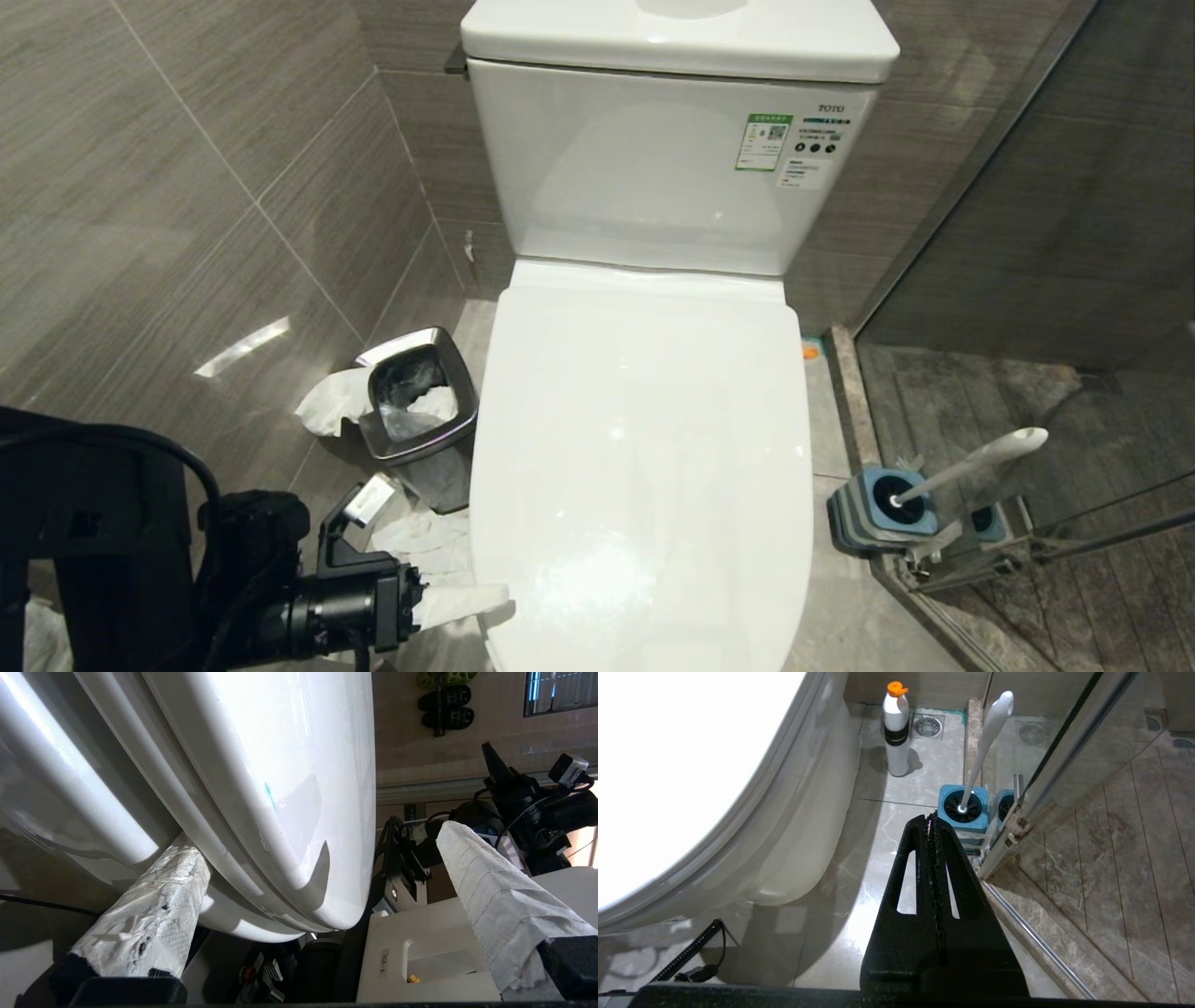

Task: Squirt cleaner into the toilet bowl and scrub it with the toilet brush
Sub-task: Use the left hand to lift the toilet lid slightly

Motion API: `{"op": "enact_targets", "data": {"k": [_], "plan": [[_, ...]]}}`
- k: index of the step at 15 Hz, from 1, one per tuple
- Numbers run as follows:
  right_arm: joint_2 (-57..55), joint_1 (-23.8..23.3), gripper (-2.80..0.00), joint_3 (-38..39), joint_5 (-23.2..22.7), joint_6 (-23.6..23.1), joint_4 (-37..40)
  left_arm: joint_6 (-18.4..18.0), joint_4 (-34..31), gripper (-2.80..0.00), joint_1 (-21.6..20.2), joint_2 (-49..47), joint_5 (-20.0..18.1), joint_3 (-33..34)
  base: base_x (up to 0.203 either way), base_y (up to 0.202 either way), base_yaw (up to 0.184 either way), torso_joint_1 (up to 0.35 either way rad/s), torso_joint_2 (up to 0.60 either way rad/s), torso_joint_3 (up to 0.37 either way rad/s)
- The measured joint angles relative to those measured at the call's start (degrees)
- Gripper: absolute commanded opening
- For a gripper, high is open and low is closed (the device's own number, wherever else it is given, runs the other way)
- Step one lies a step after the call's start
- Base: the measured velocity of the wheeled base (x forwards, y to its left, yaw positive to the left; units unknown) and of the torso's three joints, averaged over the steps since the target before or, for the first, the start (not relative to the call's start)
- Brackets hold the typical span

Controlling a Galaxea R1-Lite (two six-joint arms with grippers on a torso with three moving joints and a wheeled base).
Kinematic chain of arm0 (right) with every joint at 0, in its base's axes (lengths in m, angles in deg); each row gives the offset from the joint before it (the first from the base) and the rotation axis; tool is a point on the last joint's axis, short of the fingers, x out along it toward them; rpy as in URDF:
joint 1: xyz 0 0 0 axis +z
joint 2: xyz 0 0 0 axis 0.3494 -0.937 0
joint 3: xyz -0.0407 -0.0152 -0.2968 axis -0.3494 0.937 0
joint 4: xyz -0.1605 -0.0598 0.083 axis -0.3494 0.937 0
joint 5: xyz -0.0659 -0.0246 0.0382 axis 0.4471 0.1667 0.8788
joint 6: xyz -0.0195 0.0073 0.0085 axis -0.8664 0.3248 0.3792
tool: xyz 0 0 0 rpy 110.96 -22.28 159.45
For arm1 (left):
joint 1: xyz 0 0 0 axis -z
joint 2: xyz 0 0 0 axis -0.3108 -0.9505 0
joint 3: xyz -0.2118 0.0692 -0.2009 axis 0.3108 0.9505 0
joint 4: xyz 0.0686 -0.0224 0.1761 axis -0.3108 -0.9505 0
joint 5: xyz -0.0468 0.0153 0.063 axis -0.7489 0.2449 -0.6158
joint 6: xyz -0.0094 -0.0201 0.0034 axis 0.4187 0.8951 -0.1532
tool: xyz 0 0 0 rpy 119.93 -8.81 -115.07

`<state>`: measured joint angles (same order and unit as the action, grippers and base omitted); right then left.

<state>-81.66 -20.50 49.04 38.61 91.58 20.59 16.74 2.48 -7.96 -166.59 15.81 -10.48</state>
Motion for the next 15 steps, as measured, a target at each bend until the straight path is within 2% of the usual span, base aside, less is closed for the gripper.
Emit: {"op": "enact_targets", "data": {"k": [4,7,13,15], "plan": [[0.0,0.0,-2.8,0.0,0.0,0.0,0.0,0.0,0.0,0.0,1.1,0.0,-1.1,0.5,0.0,0.0,0.0,0.0,0.0,0.0],[0.0,0.0,-2.8,0.0,0.0,0.0,0.0,0.7,-0.3,0.0,2.4,0.3,-4.2,2.1,0.0,0.0,0.0,0.0,0.0,0.0],[0.0,0.0,-2.8,0.0,0.0,0.0,0.0,1.9,-0.3,0.0,4.4,1.2,-4.8,4.3,0.0,0.0,0.0,0.0,0.0,0.0],[0.0,0.0,-2.8,0.0,0.0,0.0,0.0,1.5,0.0,0.0,5.0,1.6,-6.8,4.8,0.0,0.0,0.0,0.0,0.0,0.0]]}}
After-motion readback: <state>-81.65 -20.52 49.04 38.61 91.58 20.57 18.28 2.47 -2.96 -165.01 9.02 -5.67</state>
